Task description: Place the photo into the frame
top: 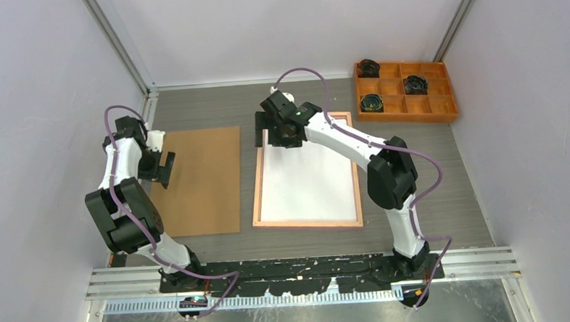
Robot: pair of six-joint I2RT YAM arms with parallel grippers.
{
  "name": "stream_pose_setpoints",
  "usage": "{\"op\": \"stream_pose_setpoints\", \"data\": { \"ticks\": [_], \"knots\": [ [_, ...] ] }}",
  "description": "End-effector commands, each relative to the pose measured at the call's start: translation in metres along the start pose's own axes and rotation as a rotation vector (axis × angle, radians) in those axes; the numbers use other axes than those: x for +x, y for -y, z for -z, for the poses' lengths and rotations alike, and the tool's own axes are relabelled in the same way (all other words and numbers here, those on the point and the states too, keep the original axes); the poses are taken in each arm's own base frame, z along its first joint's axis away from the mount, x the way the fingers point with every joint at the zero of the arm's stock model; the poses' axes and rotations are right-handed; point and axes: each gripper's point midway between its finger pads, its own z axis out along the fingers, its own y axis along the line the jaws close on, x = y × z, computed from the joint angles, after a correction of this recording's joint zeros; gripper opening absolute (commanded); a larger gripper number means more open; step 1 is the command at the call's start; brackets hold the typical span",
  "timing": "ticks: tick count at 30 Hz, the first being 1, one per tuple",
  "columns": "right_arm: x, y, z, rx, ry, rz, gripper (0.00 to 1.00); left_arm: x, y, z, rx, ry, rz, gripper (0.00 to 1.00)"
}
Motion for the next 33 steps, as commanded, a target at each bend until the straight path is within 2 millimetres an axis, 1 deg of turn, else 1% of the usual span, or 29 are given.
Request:
{"op": "stream_pose_setpoints", "data": {
  "ticks": [1, 3, 6, 7, 8, 10, 13, 15, 18, 20, 22, 27, 33],
  "knots": [
    [-0.022, -0.034, 0.033, -0.174, 0.075, -0.056, 1.0, -0.005, -0.019, 0.006, -0.062, 0.033, 0.007, 1.0],
    [-0.021, -0.046, 0.036, -0.214, 0.073, -0.066, 1.0, -0.005, -0.028, 0.004, -0.095, 0.026, 0.021, 1.0],
    [-0.018, -0.068, 0.033, -0.26, 0.075, -0.07, 1.0, -0.008, -0.048, 0.003, -0.162, 0.014, 0.074, 1.0],
    [-0.013, -0.079, 0.03, -0.277, 0.068, -0.067, 1.0, -0.009, -0.054, 0.003, -0.178, 0.013, 0.091, 0.99],
    [-0.011, -0.089, 0.028, -0.295, 0.069, -0.07, 1.0, -0.011, -0.061, 0.003, -0.197, 0.018, 0.106, 0.98],
    [-0.001, -0.104, 0.014, -0.306, 0.051, -0.08, 1.0, -0.011, -0.073, 0.0, -0.249, 0.017, 0.124, 0.97],
    [0.01, -0.125, -0.004, -0.326, 0.036, -0.099, 1.0, -0.01, -0.081, -0.01, -0.297, 0.012, 0.138, 0.95],
    [0.019, -0.132, -0.02, -0.323, 0.017, -0.12, 1.0, -0.007, -0.085, -0.018, -0.328, 0.004, 0.139, 0.95],
    [0.031, -0.135, -0.042, -0.307, -0.01, -0.148, 1.0, 0.0, -0.091, -0.032, -0.385, -0.02, 0.136, 0.93],
    [0.038, -0.137, -0.051, -0.298, -0.022, -0.151, 1.0, 0.002, -0.094, -0.04, -0.407, -0.023, 0.138, 0.93],
    [0.043, -0.136, -0.058, -0.281, -0.028, -0.157, 1.0, 0.004, -0.092, -0.049, -0.403, -0.029, 0.137, 0.93],
    [0.057, -0.136, -0.069, -0.251, -0.04, -0.157, 1.0, 0.008, -0.09, -0.07, -0.404, -0.055, 0.141, 0.92],
    [0.072, -0.125, -0.082, -0.185, -0.04, -0.172, 1.0, 0.018, -0.075, -0.091, -0.337, -0.09, 0.137, 0.92]
  ]
}}
